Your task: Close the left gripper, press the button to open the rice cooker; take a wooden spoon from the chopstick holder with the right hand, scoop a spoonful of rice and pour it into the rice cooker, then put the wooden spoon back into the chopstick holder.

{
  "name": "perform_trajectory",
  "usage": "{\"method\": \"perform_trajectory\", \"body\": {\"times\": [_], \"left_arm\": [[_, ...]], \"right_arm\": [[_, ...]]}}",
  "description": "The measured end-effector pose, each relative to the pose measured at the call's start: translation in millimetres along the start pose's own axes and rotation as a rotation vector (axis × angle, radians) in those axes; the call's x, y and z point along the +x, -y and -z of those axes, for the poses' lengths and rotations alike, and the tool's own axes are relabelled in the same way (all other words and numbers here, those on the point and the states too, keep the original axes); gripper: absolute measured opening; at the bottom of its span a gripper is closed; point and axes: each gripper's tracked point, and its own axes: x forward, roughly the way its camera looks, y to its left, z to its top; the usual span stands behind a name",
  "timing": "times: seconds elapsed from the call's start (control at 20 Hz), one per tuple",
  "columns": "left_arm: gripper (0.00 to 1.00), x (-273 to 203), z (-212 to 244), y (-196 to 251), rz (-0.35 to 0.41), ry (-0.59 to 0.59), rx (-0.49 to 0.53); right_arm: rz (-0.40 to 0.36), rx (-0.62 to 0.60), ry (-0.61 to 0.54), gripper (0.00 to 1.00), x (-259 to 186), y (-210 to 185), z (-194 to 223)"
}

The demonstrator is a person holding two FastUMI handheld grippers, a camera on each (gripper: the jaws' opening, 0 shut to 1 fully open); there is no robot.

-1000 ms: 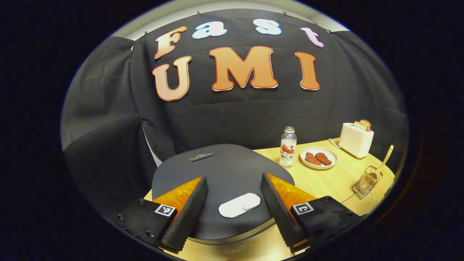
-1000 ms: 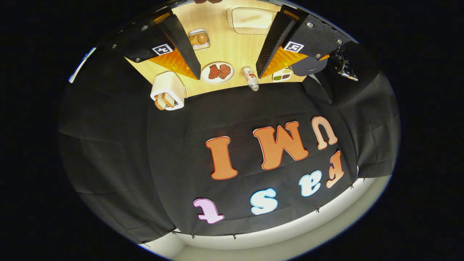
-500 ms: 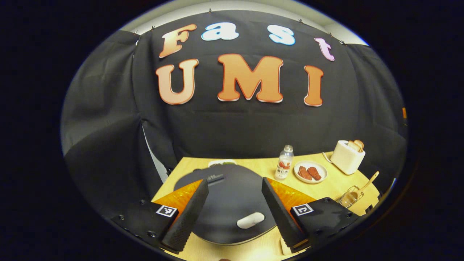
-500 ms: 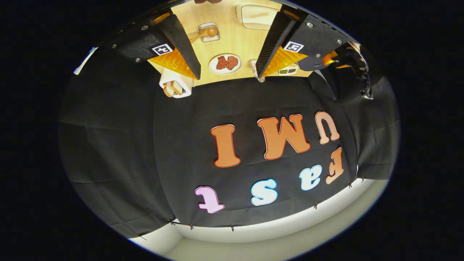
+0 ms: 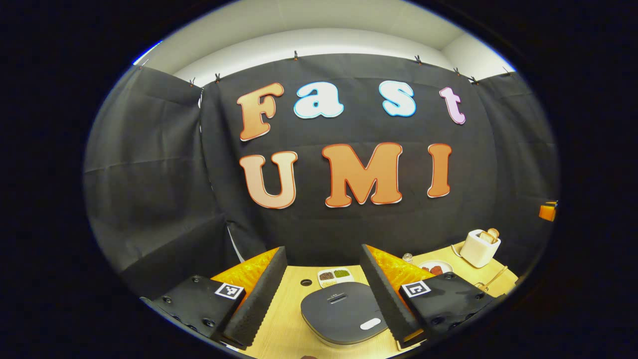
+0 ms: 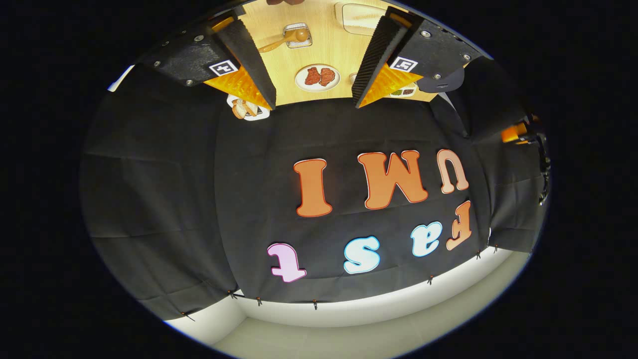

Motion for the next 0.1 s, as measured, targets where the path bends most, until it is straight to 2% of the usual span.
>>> {"method": "perform_trajectory", "body": {"times": [0.1], "left_arm": [[0.94, -14.9, -19.9, -8.6, 0.013, 0.026, -0.014]], "right_arm": [[-0.004, -0.003, 0.011, 0.95, -0.3, 1.1, -4.7]]}}
